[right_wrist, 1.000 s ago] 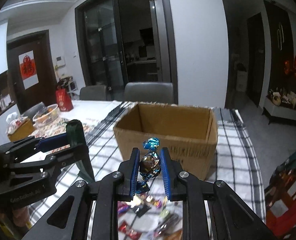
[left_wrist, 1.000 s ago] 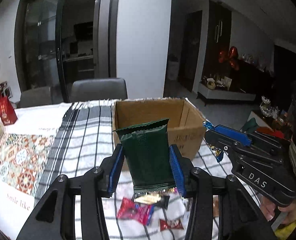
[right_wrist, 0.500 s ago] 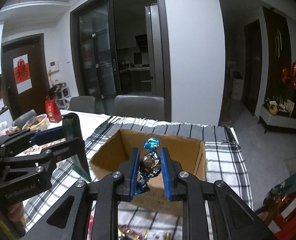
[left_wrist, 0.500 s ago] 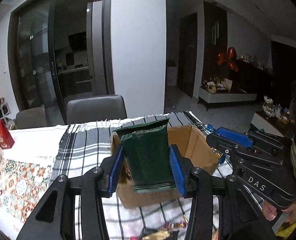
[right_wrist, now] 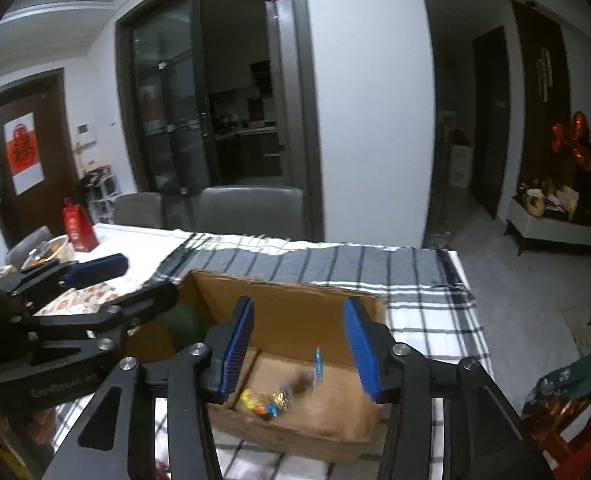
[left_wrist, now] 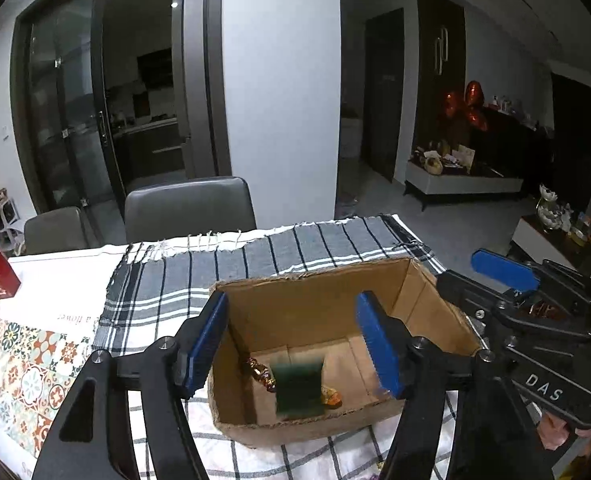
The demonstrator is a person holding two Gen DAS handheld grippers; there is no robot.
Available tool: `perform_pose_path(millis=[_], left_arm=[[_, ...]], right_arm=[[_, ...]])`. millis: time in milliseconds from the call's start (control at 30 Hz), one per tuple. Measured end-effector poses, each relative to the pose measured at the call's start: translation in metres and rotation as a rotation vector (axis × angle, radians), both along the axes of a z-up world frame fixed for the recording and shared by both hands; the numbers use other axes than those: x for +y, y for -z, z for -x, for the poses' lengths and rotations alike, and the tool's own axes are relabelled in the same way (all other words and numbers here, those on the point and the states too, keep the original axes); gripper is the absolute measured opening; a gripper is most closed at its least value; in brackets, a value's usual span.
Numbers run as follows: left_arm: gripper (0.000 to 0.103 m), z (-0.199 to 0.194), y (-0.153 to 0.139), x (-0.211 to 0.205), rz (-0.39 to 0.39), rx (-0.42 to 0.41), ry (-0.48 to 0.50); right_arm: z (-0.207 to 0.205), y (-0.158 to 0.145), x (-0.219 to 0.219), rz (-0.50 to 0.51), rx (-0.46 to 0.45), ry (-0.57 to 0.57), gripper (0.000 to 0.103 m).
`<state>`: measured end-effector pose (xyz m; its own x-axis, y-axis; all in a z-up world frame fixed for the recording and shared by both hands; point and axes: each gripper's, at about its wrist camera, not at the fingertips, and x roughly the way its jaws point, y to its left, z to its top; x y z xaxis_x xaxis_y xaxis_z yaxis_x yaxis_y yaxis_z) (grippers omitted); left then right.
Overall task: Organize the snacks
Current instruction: 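Lift both snacks over the box and open both tools to drop them, then return both tools to the remaining snacks on the table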
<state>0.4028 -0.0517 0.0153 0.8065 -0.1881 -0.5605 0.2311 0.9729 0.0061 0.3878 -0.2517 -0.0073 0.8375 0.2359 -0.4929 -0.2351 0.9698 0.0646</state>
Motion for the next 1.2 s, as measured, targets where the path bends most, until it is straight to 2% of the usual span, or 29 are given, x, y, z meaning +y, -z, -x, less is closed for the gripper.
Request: perform_pose_path(millis=[100, 733, 800, 833, 1000, 1100, 1200], left_arm=[[0.069, 0.011, -0.001, 0.003, 0.003, -0.014, -0.005], [0.069, 0.128, -0.016, 0.0, 0.011, -0.121, 0.06], [0.069, 0.14, -0.014, -0.002, 0.008, -0.122, 0.075], [0.069, 0.144, -0.013, -0.003, 0.006, -0.124, 0.081], [0.069, 0.167, -0.003, -0.011, -0.017, -0.121, 0.114], [0.069, 0.181, 0.006, -0.016, -0.028, -0.116, 0.132], [0.069, 0.191, 0.016, -0.022, -0.041, -0.108, 0.152]], right_arm=[[0.011, -0.001, -0.004, -0.001, -0.004, -0.001, 0.048], [0.123, -0.014, -0.015, -0.005, -0.066, -0.043, 0.048], [0.132, -0.012, -0.017, -0.014, -0.066, -0.038, 0.057], [0.137, -0.011, -0.018, -0.017, -0.068, -0.032, 0.058], [0.159, 0.001, -0.026, -0.011, -0.064, -0.012, 0.059], [0.171, 0.009, -0.03, -0.008, -0.049, -0.001, 0.065], [0.185, 0.019, -0.036, -0.004, -0.038, 0.014, 0.065]])
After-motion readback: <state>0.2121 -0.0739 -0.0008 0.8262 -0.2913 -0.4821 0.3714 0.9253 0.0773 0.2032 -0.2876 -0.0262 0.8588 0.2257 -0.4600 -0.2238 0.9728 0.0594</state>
